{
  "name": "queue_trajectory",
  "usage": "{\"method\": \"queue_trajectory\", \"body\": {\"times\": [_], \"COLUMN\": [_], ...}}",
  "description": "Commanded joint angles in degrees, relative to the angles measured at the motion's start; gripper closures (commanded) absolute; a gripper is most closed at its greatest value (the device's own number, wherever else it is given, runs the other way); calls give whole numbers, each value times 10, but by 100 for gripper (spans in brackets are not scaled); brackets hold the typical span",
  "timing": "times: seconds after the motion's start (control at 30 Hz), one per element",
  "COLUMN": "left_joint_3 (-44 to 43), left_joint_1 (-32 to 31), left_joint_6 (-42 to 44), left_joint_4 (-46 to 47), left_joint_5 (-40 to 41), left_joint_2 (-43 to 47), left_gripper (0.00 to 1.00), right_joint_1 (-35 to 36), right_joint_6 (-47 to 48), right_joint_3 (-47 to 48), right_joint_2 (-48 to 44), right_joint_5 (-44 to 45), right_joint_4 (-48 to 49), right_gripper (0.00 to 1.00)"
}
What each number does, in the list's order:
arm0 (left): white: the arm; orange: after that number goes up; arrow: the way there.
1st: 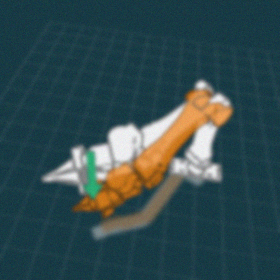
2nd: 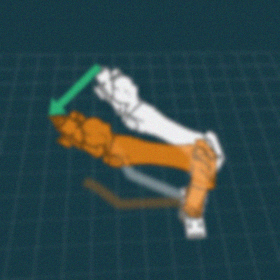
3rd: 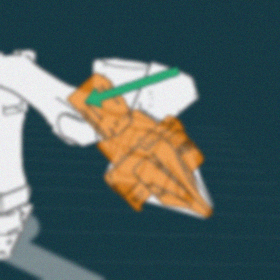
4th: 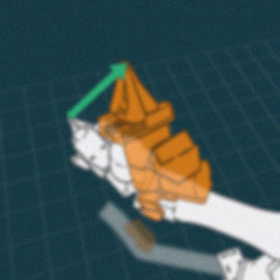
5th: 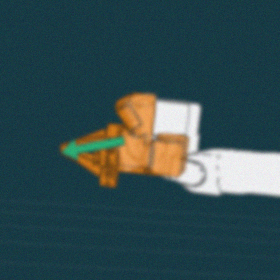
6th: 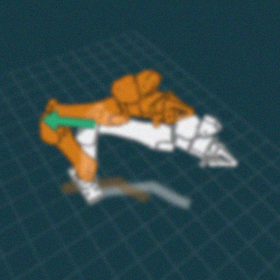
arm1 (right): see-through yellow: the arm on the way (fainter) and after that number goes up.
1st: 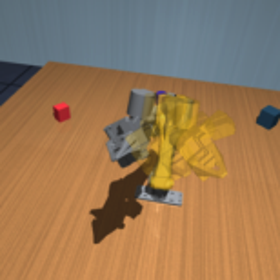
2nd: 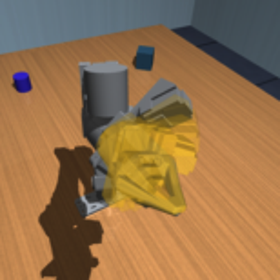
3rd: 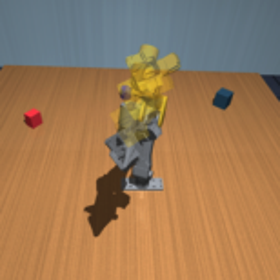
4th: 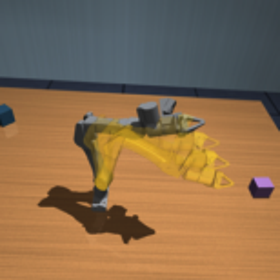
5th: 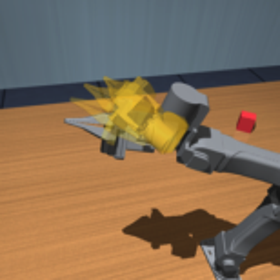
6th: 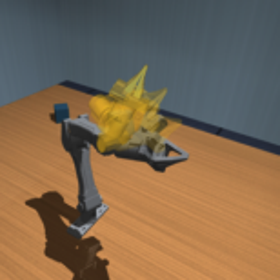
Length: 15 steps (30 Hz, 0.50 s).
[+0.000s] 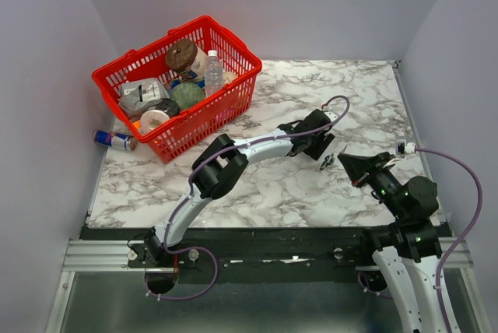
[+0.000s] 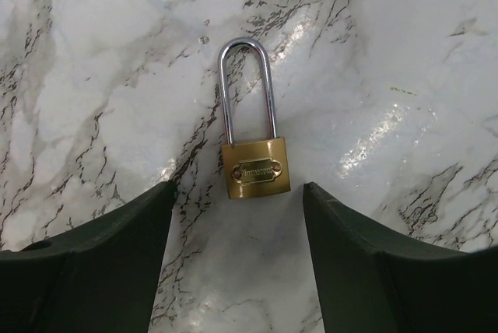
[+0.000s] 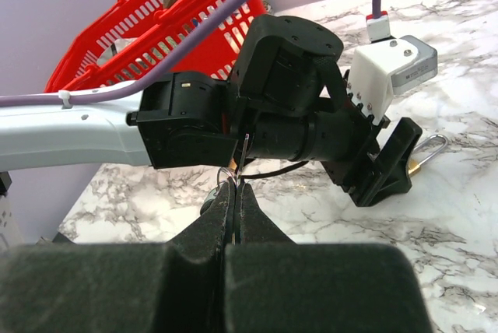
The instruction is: Unlock with the key
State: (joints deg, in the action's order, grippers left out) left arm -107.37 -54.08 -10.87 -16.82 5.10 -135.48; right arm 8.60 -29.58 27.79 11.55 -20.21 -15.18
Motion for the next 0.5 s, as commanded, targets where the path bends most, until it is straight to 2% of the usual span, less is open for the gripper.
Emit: {"method": "queue_trajectory", "body": {"times": [0.0, 0.17, 0.2, 0.27, 0.3, 0.37, 0.4, 0.47], "left_joint_3": [-23, -59, -63, -74, -79, -82, -79, -58], "left_joint_1": [-8, -15, -15, -15, -15, -14, -14, -15], "left_joint_6": [22, 26, 29, 27, 24, 20, 16, 9], "left_joint_4": [-32, -49, -51, -62, -67, -79, -80, -77], "left_joint_5": [11, -2, -3, 1, 5, 9, 11, 12], "left_joint_2": [-31, -57, -59, -68, -71, -75, -73, -66], "left_gripper": [27, 30, 34, 46, 60, 74, 88, 100], "right_joint_1": [-2, -2, -3, -3, -2, -2, -3, -3], "right_joint_6": [-6, -7, -7, -7, -7, -5, -4, 4], "right_joint_3": [-3, -5, -5, -5, -5, -5, -5, -7], "right_joint_2": [-8, -14, -14, -12, -13, -14, -14, -13], "right_joint_5": [-8, -8, -7, -9, -9, -8, -6, 0], "right_joint_4": [-8, -11, -13, -13, -15, -17, -20, -24], "right_gripper": [99, 99, 99, 99, 99, 99, 99, 99]}}
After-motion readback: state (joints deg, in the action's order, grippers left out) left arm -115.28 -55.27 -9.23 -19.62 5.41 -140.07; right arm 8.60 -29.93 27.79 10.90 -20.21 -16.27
